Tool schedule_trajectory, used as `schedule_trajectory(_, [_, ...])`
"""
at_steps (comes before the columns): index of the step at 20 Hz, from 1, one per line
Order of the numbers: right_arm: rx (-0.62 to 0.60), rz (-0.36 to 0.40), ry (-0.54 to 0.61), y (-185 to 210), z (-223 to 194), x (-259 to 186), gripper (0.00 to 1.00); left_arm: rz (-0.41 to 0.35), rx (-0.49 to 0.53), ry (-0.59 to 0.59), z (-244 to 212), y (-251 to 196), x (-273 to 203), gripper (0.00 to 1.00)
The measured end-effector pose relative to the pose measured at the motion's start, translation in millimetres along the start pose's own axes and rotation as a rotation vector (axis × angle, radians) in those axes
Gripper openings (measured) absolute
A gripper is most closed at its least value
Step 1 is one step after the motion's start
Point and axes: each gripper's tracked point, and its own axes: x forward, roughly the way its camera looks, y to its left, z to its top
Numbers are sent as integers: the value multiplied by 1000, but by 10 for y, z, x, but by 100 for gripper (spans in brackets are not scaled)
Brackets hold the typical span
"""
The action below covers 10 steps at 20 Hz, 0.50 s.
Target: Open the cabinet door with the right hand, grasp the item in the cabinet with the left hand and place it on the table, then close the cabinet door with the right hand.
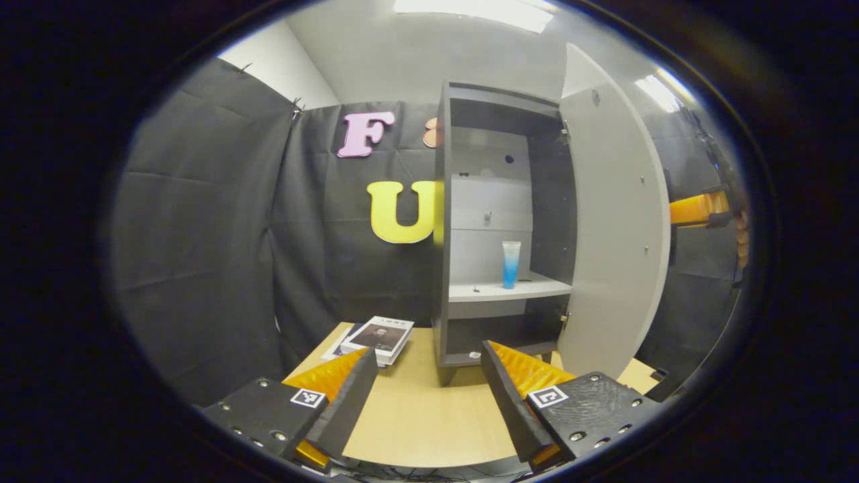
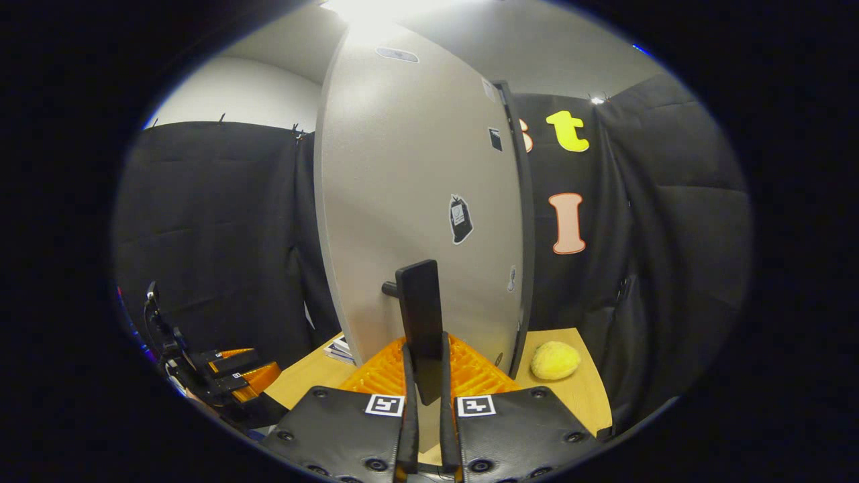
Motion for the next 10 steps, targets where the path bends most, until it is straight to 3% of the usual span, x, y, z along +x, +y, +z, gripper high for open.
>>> schedule_trajectory(5, [45, -61, -17, -308, 6, -158, 14, -63, 14, 18, -68, -320, 206, 92])
schedule_trajectory(10, [-52, -106, 19, -625, -9, -131, 14, -116, -32, 19, -102, -813, 368, 92])
